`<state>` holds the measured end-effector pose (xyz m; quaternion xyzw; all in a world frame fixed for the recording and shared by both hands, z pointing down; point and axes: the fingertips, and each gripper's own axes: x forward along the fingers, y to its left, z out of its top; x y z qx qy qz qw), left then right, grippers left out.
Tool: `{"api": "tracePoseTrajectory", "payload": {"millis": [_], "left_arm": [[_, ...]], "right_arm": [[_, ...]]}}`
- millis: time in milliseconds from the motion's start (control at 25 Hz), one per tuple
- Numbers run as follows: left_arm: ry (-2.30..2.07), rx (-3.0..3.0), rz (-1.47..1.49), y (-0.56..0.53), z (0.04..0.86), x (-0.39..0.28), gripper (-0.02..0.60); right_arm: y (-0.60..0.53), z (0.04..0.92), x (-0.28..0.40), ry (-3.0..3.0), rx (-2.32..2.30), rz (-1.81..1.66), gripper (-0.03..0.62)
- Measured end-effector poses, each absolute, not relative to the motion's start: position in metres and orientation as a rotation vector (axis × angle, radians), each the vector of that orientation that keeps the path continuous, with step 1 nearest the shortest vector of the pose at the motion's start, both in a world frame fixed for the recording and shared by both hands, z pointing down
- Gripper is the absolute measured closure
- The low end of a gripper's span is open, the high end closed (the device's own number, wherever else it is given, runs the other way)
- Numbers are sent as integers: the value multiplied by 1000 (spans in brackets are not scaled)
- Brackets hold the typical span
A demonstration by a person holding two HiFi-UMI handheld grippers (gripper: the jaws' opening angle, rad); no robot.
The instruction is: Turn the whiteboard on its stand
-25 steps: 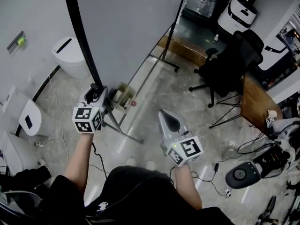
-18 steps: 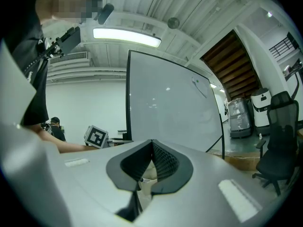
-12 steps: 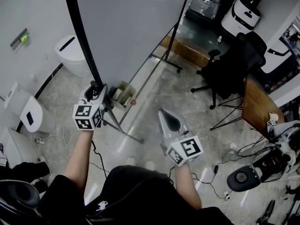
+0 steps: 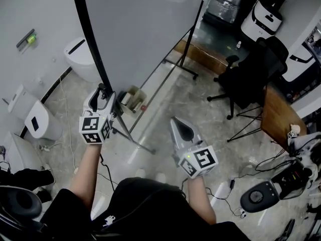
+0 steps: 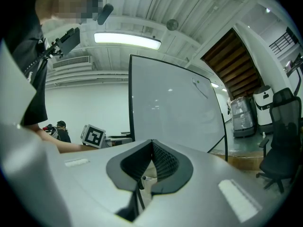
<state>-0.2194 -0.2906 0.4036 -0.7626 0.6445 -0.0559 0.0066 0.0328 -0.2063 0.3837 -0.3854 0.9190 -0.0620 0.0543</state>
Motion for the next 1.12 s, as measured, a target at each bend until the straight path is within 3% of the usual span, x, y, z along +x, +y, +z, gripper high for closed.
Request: {"api": "tracePoseTrajectory", "payload": {"millis": [200,480,800,1120], "left_arm": [[1993,-2337,-153,-269,382,-206,332],[1871,-2433,-94,-257,372,-151,458],[1712,-2600,-6,-262,377,-69,543],[1632,-2698,27,-257,382,-25,577]], "right_arm": [[-197,379,41,2792,-1162,-182,585],[-185,369,58,2780,-1182,-139,585],[-189,373,85,2770,-1255,-117,585],[-189,377,111,2746,-1335,-117,585]]}}
